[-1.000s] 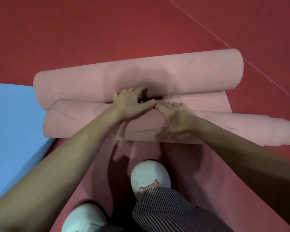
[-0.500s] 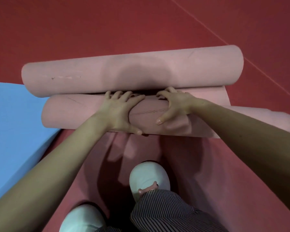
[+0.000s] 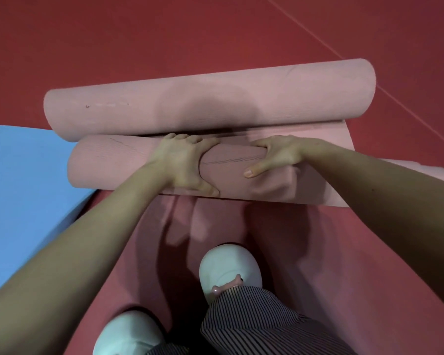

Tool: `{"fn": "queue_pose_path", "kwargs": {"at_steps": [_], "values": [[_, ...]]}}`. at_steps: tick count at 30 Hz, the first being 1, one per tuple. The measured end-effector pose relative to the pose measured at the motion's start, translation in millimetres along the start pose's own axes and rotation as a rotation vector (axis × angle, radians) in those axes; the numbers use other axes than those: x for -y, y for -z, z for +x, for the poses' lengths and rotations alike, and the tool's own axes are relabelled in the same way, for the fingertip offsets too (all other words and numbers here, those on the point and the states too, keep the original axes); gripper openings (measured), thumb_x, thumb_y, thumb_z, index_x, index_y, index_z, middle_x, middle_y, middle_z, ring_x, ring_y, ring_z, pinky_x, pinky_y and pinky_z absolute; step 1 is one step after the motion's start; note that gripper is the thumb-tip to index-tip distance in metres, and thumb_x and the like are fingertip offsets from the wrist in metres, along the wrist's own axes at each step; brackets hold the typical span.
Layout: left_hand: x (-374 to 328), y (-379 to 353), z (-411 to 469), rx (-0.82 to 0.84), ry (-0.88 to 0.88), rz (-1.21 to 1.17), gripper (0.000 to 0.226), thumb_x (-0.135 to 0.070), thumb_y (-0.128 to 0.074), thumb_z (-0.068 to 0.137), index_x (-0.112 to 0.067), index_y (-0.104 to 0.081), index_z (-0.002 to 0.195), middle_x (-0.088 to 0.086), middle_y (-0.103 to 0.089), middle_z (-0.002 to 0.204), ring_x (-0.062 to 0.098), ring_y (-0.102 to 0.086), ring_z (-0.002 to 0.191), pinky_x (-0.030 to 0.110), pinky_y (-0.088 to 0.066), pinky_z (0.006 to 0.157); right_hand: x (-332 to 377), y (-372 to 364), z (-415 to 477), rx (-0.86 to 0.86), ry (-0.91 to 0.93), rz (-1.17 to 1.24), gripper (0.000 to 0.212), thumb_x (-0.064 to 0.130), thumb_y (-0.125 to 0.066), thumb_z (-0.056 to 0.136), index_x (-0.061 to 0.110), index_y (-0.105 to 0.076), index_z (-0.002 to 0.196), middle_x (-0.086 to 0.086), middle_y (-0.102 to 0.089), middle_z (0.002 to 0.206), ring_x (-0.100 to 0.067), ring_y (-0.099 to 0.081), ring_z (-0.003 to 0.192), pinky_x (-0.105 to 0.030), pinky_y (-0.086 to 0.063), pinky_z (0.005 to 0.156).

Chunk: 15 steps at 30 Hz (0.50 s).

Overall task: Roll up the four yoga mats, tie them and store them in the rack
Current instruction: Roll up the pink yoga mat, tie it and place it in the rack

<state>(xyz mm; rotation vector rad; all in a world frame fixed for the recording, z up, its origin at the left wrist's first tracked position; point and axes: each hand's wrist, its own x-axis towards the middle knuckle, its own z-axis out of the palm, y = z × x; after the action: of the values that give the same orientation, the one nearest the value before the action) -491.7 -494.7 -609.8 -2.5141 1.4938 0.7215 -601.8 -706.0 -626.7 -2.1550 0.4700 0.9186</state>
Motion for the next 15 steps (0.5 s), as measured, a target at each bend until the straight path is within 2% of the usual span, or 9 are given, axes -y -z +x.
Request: {"fn": "queue_pose_path", "kwargs": {"at_steps": [3,6,8,11,12,13,14,15], "values": [[-12,6,13,0.076,-0.035,-0.017,0.123,-0.091,-0.057,0.038,-0.038,-0.027,0.146,-0.004,-0.048,0.141,0.024,-0.05,0.123,0.035,-0.04,0.101,-15,4,-7,0.099,-0.038,0.054,0.066,0.054,-0.079,0.064,0.033,-0.057,0.123,0.016,-0.06,0.117,-0.006,-0.058,0.104,-0.024,-0.042,0.095],[-35,1,21,0.091,-0.093,-0.017,0.127,-0.095,-0.04,0.024,-0.042,-0.032,0.14,-0.003,-0.059,0.126,0.022,-0.058,0.112,0.034,-0.047,0.091,-36,-1,-22,0.196,-0.055,-0.041,0.071,0.07,-0.074,0.057,0.035,-0.06,0.117,0.016,-0.053,0.127,-0.007,-0.052,0.116,-0.029,-0.037,0.107],[-47,-6,17,0.103,-0.105,-0.03,0.126,-0.094,-0.042,0.023,-0.043,-0.036,0.138,-0.004,-0.061,0.119,0.022,-0.06,0.106,0.032,-0.046,0.086,-45,-8,-29,0.216,-0.065,-0.103,0.071,0.072,-0.071,0.057,0.038,-0.058,0.119,0.017,-0.05,0.131,-0.007,-0.048,0.12,-0.03,-0.034,0.109],[-51,-8,14,0.11,-0.094,-0.038,0.117,-0.09,-0.062,0.037,-0.042,-0.034,0.14,-0.004,-0.059,0.122,0.022,-0.058,0.109,0.032,-0.044,0.086,-45,-9,-31,0.233,-0.072,-0.107,0.059,0.063,-0.068,0.068,0.038,-0.054,0.12,0.014,-0.048,0.133,-0.006,-0.046,0.122,-0.021,-0.032,0.102],[-49,-6,16,0.115,-0.09,-0.047,0.116,-0.088,-0.064,0.039,-0.042,-0.033,0.141,-0.004,-0.059,0.124,0.022,-0.057,0.111,0.033,-0.044,0.087,-45,-7,-31,0.247,-0.07,-0.096,0.071,0.065,-0.068,0.068,0.034,-0.049,0.129,0.013,-0.044,0.139,-0.007,-0.042,0.127,-0.021,-0.03,0.104],[-48,-4,19,0.124,-0.088,-0.052,0.116,-0.088,-0.065,0.04,-0.042,-0.032,0.142,-0.005,-0.058,0.128,0.022,-0.056,0.114,0.034,-0.044,0.089,-43,-5,-29,0.248,-0.08,-0.102,0.095,0.071,-0.068,0.062,0.03,-0.036,0.142,0.011,-0.034,0.148,-0.009,-0.034,0.134,-0.024,-0.026,0.109],[-47,-2,22,0.137,-0.092,-0.049,0.116,-0.087,-0.065,0.041,-0.042,-0.031,0.143,-0.005,-0.055,0.133,0.021,-0.054,0.118,0.035,-0.044,0.092,-41,-2,-28,0.241,-0.092,-0.111,0.12,0.079,-0.068,0.053,0.028,-0.019,0.15,0.009,-0.022,0.154,-0.01,-0.023,0.141,-0.03,-0.02,0.115],[-46,-1,24,0.15,-0.1,-0.043,0.116,-0.087,-0.064,0.043,-0.041,-0.029,0.144,-0.006,-0.051,0.138,0.02,-0.05,0.123,0.036,-0.042,0.097,-38,0,-26,0.221,-0.103,-0.138,0.137,0.083,-0.067,0.044,0.027,-0.004,0.152,0.008,-0.008,0.158,-0.011,-0.012,0.144,-0.034,-0.015,0.118]]}}
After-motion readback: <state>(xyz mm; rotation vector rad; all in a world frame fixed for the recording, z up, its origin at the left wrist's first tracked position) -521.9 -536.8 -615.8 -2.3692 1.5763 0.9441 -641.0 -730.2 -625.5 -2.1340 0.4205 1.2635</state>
